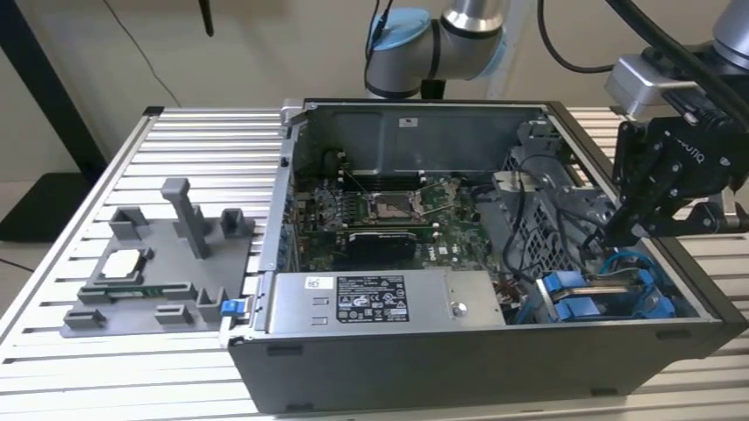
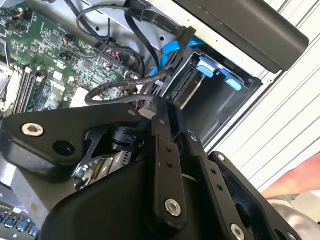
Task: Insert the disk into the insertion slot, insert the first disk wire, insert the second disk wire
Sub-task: 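Insert the first disk wire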
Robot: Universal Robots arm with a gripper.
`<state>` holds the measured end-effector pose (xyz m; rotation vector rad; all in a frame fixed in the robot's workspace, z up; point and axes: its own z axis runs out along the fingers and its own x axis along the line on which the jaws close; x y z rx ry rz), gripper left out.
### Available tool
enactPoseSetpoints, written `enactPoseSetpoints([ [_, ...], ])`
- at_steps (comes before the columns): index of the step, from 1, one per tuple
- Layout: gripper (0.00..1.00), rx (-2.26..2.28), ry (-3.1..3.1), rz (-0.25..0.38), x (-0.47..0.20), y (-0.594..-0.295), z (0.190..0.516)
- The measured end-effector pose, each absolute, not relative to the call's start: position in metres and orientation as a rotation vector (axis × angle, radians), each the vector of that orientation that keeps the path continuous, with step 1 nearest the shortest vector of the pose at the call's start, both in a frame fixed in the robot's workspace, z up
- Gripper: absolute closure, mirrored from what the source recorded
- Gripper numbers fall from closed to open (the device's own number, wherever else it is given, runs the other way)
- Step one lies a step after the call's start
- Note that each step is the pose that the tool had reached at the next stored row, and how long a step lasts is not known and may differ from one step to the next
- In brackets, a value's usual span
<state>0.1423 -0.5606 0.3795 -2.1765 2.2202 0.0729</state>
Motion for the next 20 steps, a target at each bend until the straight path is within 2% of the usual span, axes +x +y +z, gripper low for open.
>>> enactPoseSetpoints([
  [20,1.0,-2.161,2.235,0.073,0.1493,-0.5651,0.3743],
])
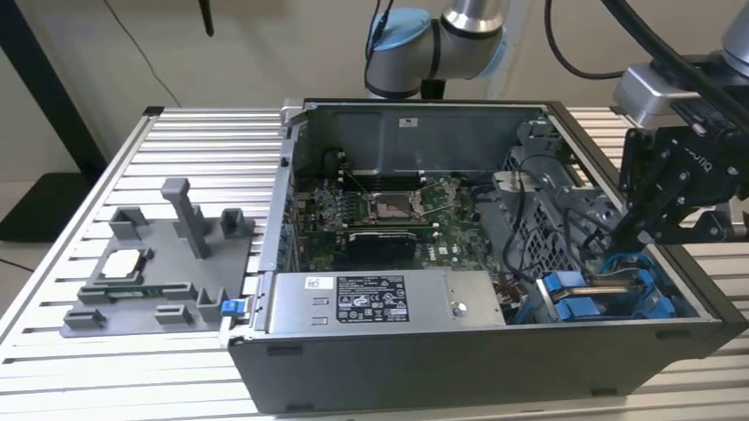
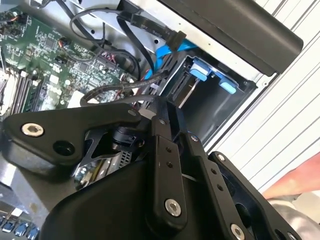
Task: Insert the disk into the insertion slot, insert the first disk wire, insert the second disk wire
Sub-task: 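Insert the first disk wire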
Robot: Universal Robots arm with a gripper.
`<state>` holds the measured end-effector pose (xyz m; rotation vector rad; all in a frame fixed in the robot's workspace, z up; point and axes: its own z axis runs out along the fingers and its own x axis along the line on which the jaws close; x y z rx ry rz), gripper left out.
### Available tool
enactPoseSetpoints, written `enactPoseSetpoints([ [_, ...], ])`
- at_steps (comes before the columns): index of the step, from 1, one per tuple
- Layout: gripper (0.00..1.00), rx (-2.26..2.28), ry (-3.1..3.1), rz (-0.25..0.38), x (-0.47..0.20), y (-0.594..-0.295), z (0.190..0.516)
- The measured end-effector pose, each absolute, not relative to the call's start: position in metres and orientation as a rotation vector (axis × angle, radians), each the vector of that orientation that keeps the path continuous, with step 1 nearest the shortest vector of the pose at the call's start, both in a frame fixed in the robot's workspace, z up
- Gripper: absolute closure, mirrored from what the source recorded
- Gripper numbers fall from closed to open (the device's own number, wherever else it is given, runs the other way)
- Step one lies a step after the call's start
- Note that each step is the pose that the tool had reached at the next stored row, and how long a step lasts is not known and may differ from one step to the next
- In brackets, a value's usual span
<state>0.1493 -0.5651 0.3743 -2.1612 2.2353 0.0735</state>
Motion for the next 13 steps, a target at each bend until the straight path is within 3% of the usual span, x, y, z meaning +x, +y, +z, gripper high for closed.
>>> enactPoseSetpoints([
  [13,1.0,-2.147,2.249,0.073,0.162,-0.566,0.366],
])
